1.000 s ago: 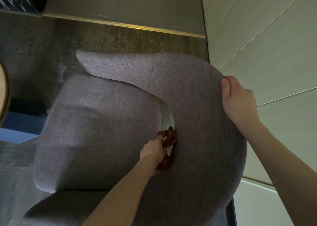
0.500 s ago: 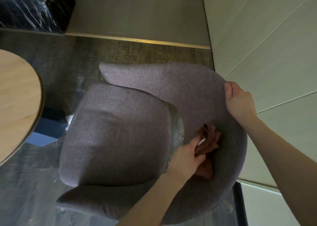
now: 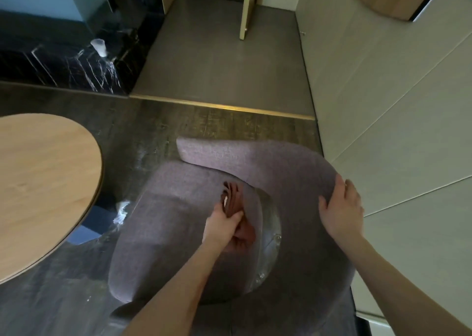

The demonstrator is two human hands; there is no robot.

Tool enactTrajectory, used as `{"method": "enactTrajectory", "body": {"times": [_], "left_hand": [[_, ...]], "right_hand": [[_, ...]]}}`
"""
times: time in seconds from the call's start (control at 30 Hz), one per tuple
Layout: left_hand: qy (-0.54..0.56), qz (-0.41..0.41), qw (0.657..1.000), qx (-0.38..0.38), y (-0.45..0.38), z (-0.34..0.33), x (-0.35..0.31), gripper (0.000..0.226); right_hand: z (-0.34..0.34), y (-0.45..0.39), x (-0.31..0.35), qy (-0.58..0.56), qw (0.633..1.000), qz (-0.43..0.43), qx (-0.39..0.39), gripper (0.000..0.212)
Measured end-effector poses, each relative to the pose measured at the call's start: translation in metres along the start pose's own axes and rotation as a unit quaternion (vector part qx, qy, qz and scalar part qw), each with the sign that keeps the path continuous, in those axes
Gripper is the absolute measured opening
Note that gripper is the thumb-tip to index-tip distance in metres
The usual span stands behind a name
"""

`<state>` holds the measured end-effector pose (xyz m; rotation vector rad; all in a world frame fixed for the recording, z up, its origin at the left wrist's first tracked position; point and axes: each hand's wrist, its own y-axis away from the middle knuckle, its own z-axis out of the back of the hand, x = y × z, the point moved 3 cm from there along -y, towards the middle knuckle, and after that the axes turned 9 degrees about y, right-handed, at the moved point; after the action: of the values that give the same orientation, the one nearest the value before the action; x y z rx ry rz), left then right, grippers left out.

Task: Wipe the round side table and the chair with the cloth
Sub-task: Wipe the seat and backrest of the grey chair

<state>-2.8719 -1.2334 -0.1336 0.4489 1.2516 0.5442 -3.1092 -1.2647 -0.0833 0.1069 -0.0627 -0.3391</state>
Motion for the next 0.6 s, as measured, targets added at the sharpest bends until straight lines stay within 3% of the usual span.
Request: {"method": "enactTrajectory", "body": {"times": [0.1,0.2,0.3,0.43,0.6], "left_hand": [[0.047,-0.073,0.996,-0.032,0.01,0.017,-0.07,0.047],[0.062,-0.145,0.986,-0.045,0.034,0.035,-0.134,0.042],[0.086,-0.204,0.973,-0.059,0.069,0.056,-0.188,0.041],[0.111,-0.261,0.956,-0.073,0.133,0.087,-0.234,0.044],[0.109,-0.308,0.944,-0.054,0.185,0.114,-0.235,0.05]], "right_hand": [[0.019,0.019,0.024,-0.03,0.999,0.004,0.022,0.064],[0.069,0.023,0.064,-0.152,0.986,0.062,-0.002,0.054],[0.139,0.037,0.107,-0.305,0.944,0.126,-0.01,0.035],[0.215,0.082,0.133,-0.491,0.865,0.106,-0.014,0.029],[0.253,0.13,0.145,-0.516,0.826,0.216,0.063,0.031]]}}
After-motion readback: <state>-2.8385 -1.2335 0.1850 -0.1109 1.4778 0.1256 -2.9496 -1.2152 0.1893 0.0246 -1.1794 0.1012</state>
